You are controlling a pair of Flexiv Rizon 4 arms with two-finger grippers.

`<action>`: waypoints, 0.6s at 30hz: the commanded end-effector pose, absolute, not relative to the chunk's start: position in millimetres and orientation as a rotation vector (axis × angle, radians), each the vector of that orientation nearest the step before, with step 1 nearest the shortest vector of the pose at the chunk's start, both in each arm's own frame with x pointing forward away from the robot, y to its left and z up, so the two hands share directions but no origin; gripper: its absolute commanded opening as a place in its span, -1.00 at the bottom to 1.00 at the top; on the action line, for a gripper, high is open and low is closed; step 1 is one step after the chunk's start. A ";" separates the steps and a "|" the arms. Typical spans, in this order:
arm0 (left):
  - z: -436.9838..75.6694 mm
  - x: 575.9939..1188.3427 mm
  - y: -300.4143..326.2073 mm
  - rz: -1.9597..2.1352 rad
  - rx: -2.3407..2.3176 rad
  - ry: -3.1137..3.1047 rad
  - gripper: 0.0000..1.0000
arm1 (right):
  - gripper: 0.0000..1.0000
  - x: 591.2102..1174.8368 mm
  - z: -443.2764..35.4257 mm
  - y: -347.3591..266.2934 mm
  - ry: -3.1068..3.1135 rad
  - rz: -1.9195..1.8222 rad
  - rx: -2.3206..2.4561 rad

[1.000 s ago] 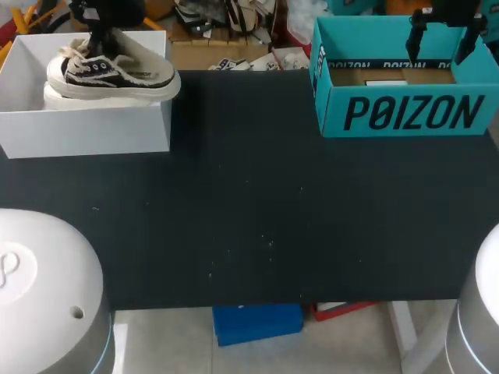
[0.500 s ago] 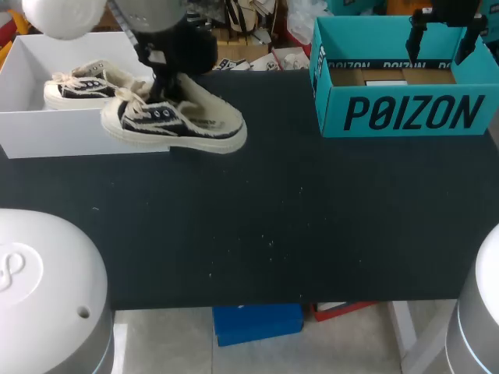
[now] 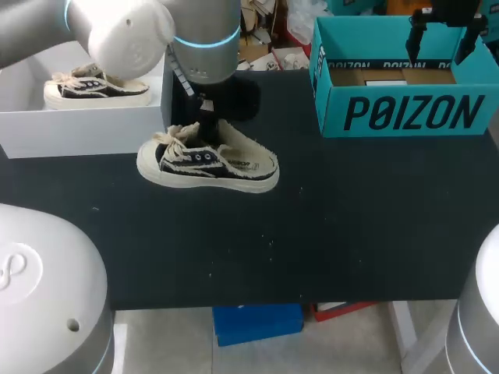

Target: Take the shoe out of the shoebox, open the shoe tongue, remove and reinsert the insole, then place the shoe into the shoebox

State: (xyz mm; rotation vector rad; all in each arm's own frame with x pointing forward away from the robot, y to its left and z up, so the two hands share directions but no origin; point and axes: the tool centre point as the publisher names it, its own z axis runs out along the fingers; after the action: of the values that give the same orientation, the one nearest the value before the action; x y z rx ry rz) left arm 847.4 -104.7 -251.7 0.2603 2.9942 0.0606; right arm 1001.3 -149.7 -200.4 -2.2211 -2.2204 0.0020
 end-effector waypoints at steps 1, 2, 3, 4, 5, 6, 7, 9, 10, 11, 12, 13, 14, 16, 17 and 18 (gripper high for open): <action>-283.5 860.4 -120.2 0.075 0.234 3.018 -1.00 | 1.00 1001.1 -200.3 -149.8 -2.220 0.002 -2.221; -289.3 860.6 -121.8 0.074 0.230 3.019 -1.00 | 1.00 1001.1 -200.3 -149.8 -2.220 0.002 -2.221; -295.3 860.4 -123.9 0.071 0.226 3.023 -1.00 | 1.00 1001.1 -200.3 -149.8 -2.220 0.002 -2.221; -301.3 860.1 -125.9 0.061 0.217 3.025 -1.00 | 1.00 1001.1 -200.3 -149.8 -2.220 0.002 -2.221; -306.6 859.5 -127.4 0.049 0.210 3.023 -1.00 | 1.00 1001.1 -200.3 -149.8 -2.220 0.002 -2.221; -312.4 858.8 -129.1 0.048 0.209 3.024 -1.00 | 1.00 1001.1 -200.3 -149.8 -2.220 0.002 -2.221; -319.5 857.8 -130.8 0.045 0.197 3.033 -1.00 | 1.00 1001.1 -200.3 -149.8 -2.220 0.002 -2.221; -330.5 857.1 -133.2 0.041 0.185 3.035 -1.00 | 1.00 1001.1 -200.3 -149.8 -2.220 0.002 -2.221; -337.0 856.9 -134.2 0.037 0.165 3.043 -1.00 | 1.00 1001.1 -200.3 -149.8 -2.220 0.002 -2.221; -342.2 857.0 -134.9 0.036 0.160 3.044 -1.00 | 1.00 1001.1 -200.3 -149.8 -2.220 0.002 -2.221; -347.1 857.0 -135.7 0.036 0.158 3.044 -1.00 | 1.00 1001.1 -200.3 -149.8 -2.220 0.002 -2.221; -348.1 854.7 -136.6 0.037 0.156 3.044 -1.00 | 1.00 1001.1 -200.3 -149.8 -2.220 0.002 -2.221; -351.4 854.3 -137.0 0.038 0.153 3.045 -1.00 | 1.00 1001.1 -200.3 -149.8 -2.220 0.002 -2.221; -359.2 856.2 -137.3 0.042 0.138 3.049 -1.00 | 1.00 1001.1 -200.3 -149.8 -2.220 0.002 -2.221; -363.6 857.7 -137.2 0.042 0.132 3.051 -1.00 | 1.00 1001.1 -200.3 -149.8 -2.220 0.002 -2.221; -367.4 858.6 -137.2 0.043 0.128 3.050 -1.00 | 1.00 1001.1 -200.3 -149.8 -2.220 0.002 -2.221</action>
State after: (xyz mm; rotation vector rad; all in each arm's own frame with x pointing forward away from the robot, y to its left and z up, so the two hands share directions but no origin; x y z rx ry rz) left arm 853.6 -132.3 -352.4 0.1307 3.0469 0.0401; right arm 1001.3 -149.8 -200.4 -2.2212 -2.2203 0.0020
